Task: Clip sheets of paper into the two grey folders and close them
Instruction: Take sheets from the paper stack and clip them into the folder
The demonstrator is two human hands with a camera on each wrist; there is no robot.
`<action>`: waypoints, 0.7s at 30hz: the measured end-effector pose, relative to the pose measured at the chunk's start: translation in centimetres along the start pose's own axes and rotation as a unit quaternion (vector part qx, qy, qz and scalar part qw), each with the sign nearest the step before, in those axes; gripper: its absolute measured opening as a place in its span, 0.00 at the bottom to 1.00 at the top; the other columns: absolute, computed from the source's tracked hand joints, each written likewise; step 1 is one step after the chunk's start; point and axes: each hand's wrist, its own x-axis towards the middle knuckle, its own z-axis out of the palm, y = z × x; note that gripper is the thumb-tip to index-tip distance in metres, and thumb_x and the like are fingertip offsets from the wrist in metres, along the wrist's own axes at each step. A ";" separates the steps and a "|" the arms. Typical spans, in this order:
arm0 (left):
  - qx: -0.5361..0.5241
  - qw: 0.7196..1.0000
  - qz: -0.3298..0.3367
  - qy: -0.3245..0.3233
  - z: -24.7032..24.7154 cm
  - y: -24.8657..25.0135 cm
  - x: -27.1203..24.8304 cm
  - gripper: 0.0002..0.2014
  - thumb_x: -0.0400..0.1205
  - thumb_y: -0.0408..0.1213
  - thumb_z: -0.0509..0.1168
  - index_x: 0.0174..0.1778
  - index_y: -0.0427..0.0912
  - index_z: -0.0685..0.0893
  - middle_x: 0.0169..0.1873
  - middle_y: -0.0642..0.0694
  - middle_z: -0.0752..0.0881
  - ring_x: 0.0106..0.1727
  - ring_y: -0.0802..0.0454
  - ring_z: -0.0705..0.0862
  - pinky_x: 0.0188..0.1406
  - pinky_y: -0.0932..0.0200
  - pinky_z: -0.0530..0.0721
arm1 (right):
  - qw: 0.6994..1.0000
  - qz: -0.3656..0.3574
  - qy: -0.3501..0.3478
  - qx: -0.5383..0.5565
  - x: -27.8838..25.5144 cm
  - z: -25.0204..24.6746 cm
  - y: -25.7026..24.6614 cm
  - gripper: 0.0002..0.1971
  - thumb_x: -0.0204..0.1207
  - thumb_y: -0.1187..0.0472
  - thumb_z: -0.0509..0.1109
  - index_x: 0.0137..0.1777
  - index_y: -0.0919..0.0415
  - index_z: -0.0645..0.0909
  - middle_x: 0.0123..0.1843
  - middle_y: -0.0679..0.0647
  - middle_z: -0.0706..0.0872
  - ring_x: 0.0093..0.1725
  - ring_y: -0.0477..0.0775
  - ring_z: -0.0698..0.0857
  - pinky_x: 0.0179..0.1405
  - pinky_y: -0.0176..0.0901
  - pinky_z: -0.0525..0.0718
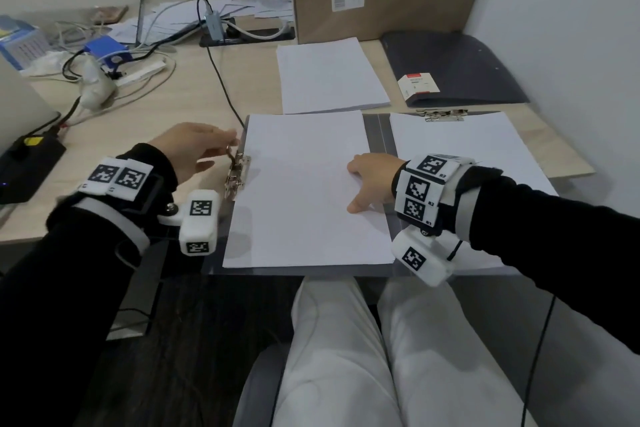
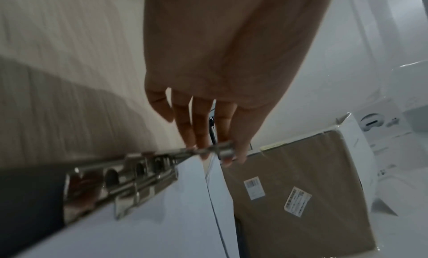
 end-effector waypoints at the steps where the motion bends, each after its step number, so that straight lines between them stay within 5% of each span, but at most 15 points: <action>1: 0.031 0.999 -0.008 -0.028 -0.3 -0.4 -0.3 0.05 0.81 0.38 0.65 0.40 0.47 0.82 0.42 0.53 0.84 0.43 0.60 0.79 0.46 0.63 0.72 | 1.000 0.001 -0.001 0.000 0.1 0.0 0.0 0.20 0.69 0.49 0.76 0.42 0.62 0.70 0.53 0.56 0.80 0.52 0.59 0.81 0.49 0.46 0.78; 6: 0.058 0.997 -0.022 -0.042 -0.7 -2.2 -1.3 0.12 0.82 0.39 0.63 0.62 0.47 0.79 0.47 0.53 0.80 0.44 0.58 0.77 0.44 0.61 0.71 | 1.000 0.003 0.002 0.005 0.1 0.1 0.0 0.23 0.68 0.49 0.77 0.31 0.57 0.64 0.46 0.55 0.78 0.45 0.58 0.78 0.43 0.45 0.75; 10: 0.015 0.998 -0.042 -0.047 -0.6 -2.6 -1.1 0.19 0.85 0.37 0.59 0.73 0.44 0.73 0.58 0.51 0.81 0.57 0.57 0.77 0.47 0.61 0.73 | 1.000 0.006 0.007 0.008 0.2 0.1 0.1 0.24 0.68 0.49 0.77 0.30 0.57 0.63 0.35 0.50 0.72 0.38 0.55 0.75 0.31 0.41 0.70; 15: 0.056 0.996 -0.036 -0.050 -0.4 -3.0 -1.1 0.25 0.83 0.32 0.62 0.77 0.39 0.68 0.66 0.46 0.76 0.61 0.53 0.76 0.55 0.62 0.75 | 1.000 -0.003 0.014 0.006 0.4 0.3 0.4 0.24 0.68 0.49 0.76 0.30 0.57 0.63 0.34 0.49 0.71 0.37 0.54 0.75 0.29 0.40 0.68; 18: 0.122 0.992 -0.017 -0.021 0.1 -3.4 -1.1 0.26 0.80 0.33 0.66 0.75 0.39 0.69 0.63 0.45 0.75 0.61 0.50 0.75 0.65 0.57 0.72 | 1.000 -0.011 0.020 0.003 0.5 0.3 0.6 0.23 0.69 0.48 0.76 0.31 0.57 0.63 0.35 0.50 0.72 0.32 0.50 0.72 0.28 0.40 0.66; 21: 0.238 0.971 -0.011 -0.020 0.3 -3.6 -0.8 0.28 0.77 0.39 0.70 0.73 0.43 0.70 0.59 0.46 0.75 0.59 0.48 0.75 0.71 0.52 0.71 | 1.000 -0.017 0.013 0.002 0.3 0.3 0.6 0.22 0.69 0.48 0.76 0.32 0.58 0.65 0.43 0.54 0.76 0.40 0.55 0.75 0.29 0.40 0.67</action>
